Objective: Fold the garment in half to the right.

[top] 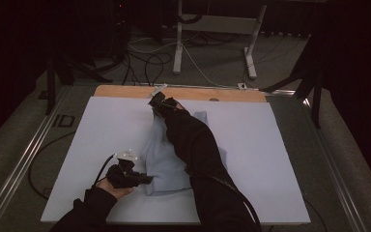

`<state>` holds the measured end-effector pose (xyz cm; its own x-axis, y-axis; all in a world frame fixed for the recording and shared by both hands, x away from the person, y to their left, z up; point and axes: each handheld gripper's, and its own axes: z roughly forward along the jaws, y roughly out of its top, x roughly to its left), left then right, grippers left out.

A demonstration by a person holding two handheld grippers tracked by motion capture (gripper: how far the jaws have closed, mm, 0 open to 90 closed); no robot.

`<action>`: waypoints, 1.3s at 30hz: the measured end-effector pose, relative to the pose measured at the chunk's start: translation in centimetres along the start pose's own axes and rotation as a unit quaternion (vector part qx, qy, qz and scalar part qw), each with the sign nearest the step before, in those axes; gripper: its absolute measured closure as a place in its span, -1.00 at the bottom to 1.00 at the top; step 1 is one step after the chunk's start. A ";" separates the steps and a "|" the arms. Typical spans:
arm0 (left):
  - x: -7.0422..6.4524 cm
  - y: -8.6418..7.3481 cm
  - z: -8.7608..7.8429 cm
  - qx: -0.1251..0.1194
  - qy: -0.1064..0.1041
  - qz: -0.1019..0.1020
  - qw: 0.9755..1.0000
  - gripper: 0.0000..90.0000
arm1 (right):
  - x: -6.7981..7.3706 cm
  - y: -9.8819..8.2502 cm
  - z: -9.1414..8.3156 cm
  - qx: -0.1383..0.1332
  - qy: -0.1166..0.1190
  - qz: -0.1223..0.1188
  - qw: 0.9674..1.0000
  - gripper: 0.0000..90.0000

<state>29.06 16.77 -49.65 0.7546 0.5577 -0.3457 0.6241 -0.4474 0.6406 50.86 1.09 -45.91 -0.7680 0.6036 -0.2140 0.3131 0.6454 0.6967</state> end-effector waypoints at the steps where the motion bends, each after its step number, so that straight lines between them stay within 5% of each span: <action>1: 0.0 0.1 -0.1 -0.001 0.000 0.001 1.000 0.91 | -0.2 0.1 -0.4 -0.002 -0.002 0.000 1.000 0.95; 19: -3.6 5.4 0.3 0.022 0.002 0.065 0.998 0.91 | -2.9 -0.5 -5.7 -0.045 -0.017 0.019 0.999 0.95; 32: -6.3 8.8 2.9 0.052 -0.002 0.108 0.993 0.91 | -5.7 -3.6 -9.4 -0.075 -0.021 0.044 0.996 0.95; 39: -7.2 10.3 4.9 0.062 -0.008 0.112 0.992 0.91 | -6.7 -5.0 -10.1 -0.076 -0.021 0.055 0.995 0.95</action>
<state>31.03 4.71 -43.98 0.8800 0.4230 -0.2161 0.4594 -0.6423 0.6135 48.77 -10.86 -41.05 -0.7089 0.6878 -0.1564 0.3040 0.4980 0.8122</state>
